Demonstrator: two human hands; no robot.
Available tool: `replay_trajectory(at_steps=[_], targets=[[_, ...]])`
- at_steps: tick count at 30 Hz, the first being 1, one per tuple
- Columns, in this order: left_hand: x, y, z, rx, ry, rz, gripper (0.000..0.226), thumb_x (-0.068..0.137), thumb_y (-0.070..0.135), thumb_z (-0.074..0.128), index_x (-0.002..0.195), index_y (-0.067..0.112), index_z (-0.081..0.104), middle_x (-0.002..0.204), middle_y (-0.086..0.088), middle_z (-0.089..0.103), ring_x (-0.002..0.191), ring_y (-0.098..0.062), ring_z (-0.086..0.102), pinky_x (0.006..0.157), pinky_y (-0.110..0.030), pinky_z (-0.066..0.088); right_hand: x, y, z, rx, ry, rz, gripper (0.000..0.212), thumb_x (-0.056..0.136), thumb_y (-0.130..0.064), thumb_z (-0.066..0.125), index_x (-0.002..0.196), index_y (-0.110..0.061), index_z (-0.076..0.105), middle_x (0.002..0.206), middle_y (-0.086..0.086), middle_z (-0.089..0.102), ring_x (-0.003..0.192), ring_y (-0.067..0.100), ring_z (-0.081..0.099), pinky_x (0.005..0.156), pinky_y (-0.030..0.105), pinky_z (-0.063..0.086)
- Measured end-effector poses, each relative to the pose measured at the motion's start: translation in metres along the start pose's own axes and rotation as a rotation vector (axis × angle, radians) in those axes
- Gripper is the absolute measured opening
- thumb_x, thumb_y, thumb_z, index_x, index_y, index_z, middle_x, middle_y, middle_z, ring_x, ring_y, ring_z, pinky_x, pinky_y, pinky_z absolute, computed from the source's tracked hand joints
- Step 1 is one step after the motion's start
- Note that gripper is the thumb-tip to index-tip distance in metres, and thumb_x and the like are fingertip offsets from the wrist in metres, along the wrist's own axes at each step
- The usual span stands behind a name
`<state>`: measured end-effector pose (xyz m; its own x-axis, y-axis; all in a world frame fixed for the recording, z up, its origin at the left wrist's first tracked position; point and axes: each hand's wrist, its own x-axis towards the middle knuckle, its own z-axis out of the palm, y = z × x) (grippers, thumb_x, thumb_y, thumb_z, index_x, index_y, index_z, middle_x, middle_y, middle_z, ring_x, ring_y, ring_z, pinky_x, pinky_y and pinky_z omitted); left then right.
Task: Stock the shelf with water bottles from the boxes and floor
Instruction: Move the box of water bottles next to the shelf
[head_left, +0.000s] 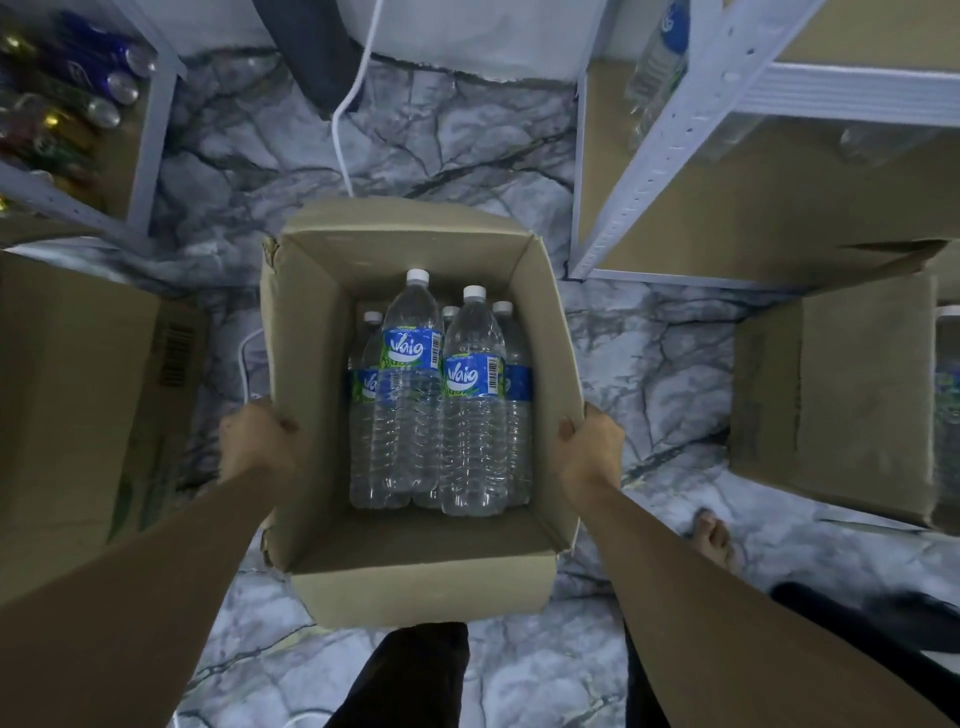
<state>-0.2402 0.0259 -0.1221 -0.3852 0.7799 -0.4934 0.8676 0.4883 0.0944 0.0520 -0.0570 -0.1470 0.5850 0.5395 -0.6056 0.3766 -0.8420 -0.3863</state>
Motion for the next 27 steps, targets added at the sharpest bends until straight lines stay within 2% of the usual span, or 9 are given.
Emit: replay_trajectory(at_steps=[3, 6, 10, 12, 16, 19, 23, 27], targets=[[-0.021, 0.012, 0.015, -0.01, -0.032, 0.027, 0.021, 0.087, 0.004, 0.059, 0.099, -0.012, 0.064, 0.093, -0.035, 0.063, 0.095, -0.048, 0.06, 0.078, -0.049, 0.051, 0.008, 0.025, -0.021, 0.004, 0.008, -0.006, 0.027, 0.097, -0.011, 0.05, 0.117, 0.005, 0.061, 0.112, 0.027, 0.062, 0.106, 0.04, 0.058, 0.088, 0.04, 0.048], [-0.044, 0.028, 0.032, 0.021, -0.05, 0.029, 0.023, 0.088, 0.009, 0.06, 0.098, -0.011, 0.064, 0.094, -0.036, 0.063, 0.094, -0.048, 0.06, 0.077, -0.046, 0.05, 0.017, 0.048, -0.045, -0.007, 0.013, 0.026, 0.029, 0.097, -0.013, 0.05, 0.119, 0.003, 0.06, 0.115, 0.026, 0.062, 0.109, 0.039, 0.058, 0.088, 0.039, 0.047], [-0.076, 0.052, 0.055, -0.035, -0.054, 0.007, 0.02, 0.088, 0.007, 0.056, 0.101, -0.008, 0.061, 0.096, -0.035, 0.062, 0.091, -0.046, 0.059, 0.068, -0.04, 0.043, 0.029, 0.08, -0.076, -0.028, 0.018, 0.033, 0.031, 0.098, -0.013, 0.049, 0.123, 0.004, 0.057, 0.12, 0.028, 0.059, 0.115, 0.04, 0.053, 0.092, 0.04, 0.043], [-0.087, 0.064, 0.066, -0.04, -0.07, -0.009, 0.022, 0.088, 0.011, 0.055, 0.103, -0.005, 0.06, 0.098, -0.033, 0.06, 0.088, -0.045, 0.059, 0.068, -0.042, 0.047, 0.035, 0.095, -0.092, -0.046, 0.021, 0.036, 0.033, 0.099, -0.013, 0.049, 0.126, 0.003, 0.056, 0.123, 0.029, 0.058, 0.118, 0.041, 0.051, 0.094, 0.041, 0.041], [-0.11, 0.093, 0.083, -0.034, -0.065, 0.067, 0.015, 0.086, 0.004, 0.058, 0.095, -0.008, 0.062, 0.087, -0.03, 0.064, 0.086, -0.044, 0.061, 0.068, -0.042, 0.047, 0.048, 0.125, -0.123, -0.061, 0.009, 0.07, 0.032, 0.099, -0.013, 0.048, 0.123, 0.005, 0.056, 0.119, 0.029, 0.059, 0.114, 0.041, 0.054, 0.09, 0.044, 0.044], [-0.124, 0.115, 0.093, -0.028, -0.056, 0.113, 0.014, 0.086, 0.0, 0.059, 0.09, -0.013, 0.061, 0.083, -0.031, 0.061, 0.087, -0.045, 0.06, 0.07, -0.043, 0.046, 0.06, 0.144, -0.143, -0.036, 0.009, 0.082, 0.029, 0.098, -0.012, 0.046, 0.119, 0.004, 0.058, 0.113, 0.027, 0.062, 0.106, 0.041, 0.057, 0.083, 0.043, 0.047], [-0.139, 0.146, 0.103, 0.002, -0.044, 0.096, 0.022, 0.087, 0.006, 0.06, 0.096, -0.014, 0.062, 0.092, -0.036, 0.063, 0.092, -0.046, 0.06, 0.08, -0.05, 0.051, 0.078, 0.162, -0.166, -0.026, 0.014, 0.055, 0.028, 0.097, -0.01, 0.047, 0.116, 0.005, 0.06, 0.109, 0.027, 0.064, 0.103, 0.042, 0.059, 0.082, 0.042, 0.047], [-0.153, 0.177, 0.11, 0.009, -0.065, 0.09, 0.024, 0.089, 0.004, 0.058, 0.102, -0.016, 0.061, 0.1, -0.037, 0.06, 0.099, -0.047, 0.057, 0.082, -0.049, 0.047, 0.095, 0.173, -0.187, 0.017, 0.009, 0.056, 0.026, 0.098, -0.011, 0.048, 0.114, 0.004, 0.061, 0.106, 0.026, 0.064, 0.096, 0.04, 0.061, 0.076, 0.039, 0.049]])
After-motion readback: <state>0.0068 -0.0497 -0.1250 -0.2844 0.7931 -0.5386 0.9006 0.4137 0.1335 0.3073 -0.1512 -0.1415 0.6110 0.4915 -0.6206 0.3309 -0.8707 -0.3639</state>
